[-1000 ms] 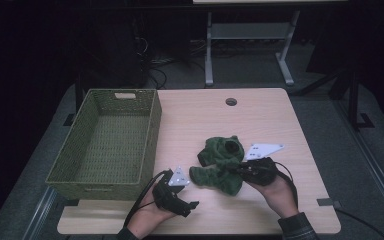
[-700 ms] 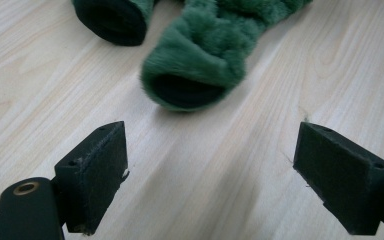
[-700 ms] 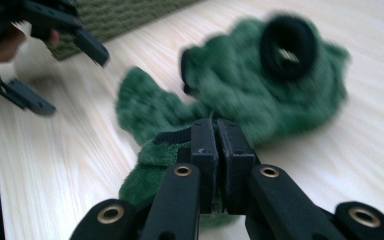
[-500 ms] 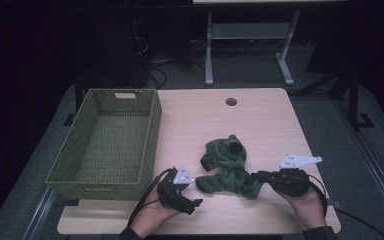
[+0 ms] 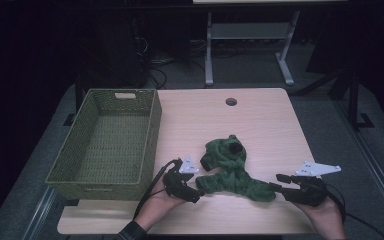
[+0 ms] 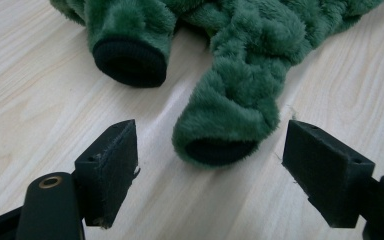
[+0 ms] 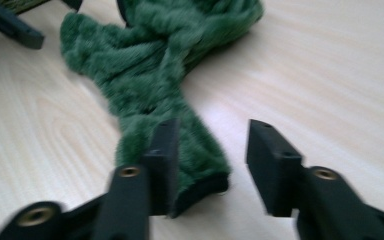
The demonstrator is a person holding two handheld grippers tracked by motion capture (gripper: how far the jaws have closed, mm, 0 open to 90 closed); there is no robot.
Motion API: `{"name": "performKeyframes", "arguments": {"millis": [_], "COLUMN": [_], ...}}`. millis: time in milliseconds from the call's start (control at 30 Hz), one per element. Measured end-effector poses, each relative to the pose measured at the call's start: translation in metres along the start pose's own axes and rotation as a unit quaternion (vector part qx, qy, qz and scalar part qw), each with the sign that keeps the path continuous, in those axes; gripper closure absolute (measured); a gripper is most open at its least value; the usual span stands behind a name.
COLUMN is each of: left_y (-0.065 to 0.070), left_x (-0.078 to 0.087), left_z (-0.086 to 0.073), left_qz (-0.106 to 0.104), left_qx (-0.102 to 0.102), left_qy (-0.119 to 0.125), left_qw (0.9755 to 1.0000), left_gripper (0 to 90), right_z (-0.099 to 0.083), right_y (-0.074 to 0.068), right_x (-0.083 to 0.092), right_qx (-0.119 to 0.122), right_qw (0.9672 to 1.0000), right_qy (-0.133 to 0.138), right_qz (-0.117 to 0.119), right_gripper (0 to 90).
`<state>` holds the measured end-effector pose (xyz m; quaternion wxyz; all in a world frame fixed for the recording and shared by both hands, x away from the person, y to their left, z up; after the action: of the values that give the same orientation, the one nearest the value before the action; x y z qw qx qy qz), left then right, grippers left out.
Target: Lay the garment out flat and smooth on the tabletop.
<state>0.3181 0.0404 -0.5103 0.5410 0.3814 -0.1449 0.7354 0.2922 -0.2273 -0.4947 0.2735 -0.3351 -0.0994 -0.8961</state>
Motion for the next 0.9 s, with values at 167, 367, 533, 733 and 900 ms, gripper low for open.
{"name": "performKeyframes", "arguments": {"millis": [167,367,533,733,900], "left_y": [-0.005,-0.004,-0.003,0.011,0.025], "left_x": [-0.01,-0.021,-0.015,-0.004,0.006], "left_z": [0.004,0.006,0.003,-0.013,-0.025], "left_qz": [-0.014,-0.039,-0.044,-0.053,-0.059], "left_qx": [0.004,0.003,0.008,0.026,0.031], "left_qy": [-0.007,-0.021,-0.038,-0.051,-0.058], "left_qw": [0.9999,0.999,0.9983,0.997,0.9961], "left_gripper": [28.6,60.8,77.6,79.4,79.4], "right_z": [-0.008,-0.025,-0.023,-0.021,-0.021], "right_y": [-0.004,-0.007,-0.006,-0.012,-0.02], "right_x": [-0.009,-0.023,-0.024,-0.027,-0.026], "right_qx": [0.006,0.013,0.018,0.032,0.05], "right_qw": [0.9997,0.9971,0.9972,0.9965,0.9953], "right_qy": [-0.025,-0.074,-0.071,-0.074,-0.076], "right_qz": [0.003,0.011,0.013,0.023,0.033], "right_gripper": [48.2,64.0,80.0,82.3,82.5]}}
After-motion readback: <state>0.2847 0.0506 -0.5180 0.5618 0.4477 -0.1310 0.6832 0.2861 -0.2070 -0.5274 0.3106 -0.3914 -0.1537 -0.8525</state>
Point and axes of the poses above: each handheld gripper's, and its own axes: x roughly backward along the jaws, z roughly out of its top, y roughly to its right, the point moved 9 cm from there along -x, roughly forward along the jaws, and after that the axes turned 12 degrees about -z, right-handed, at the moved point
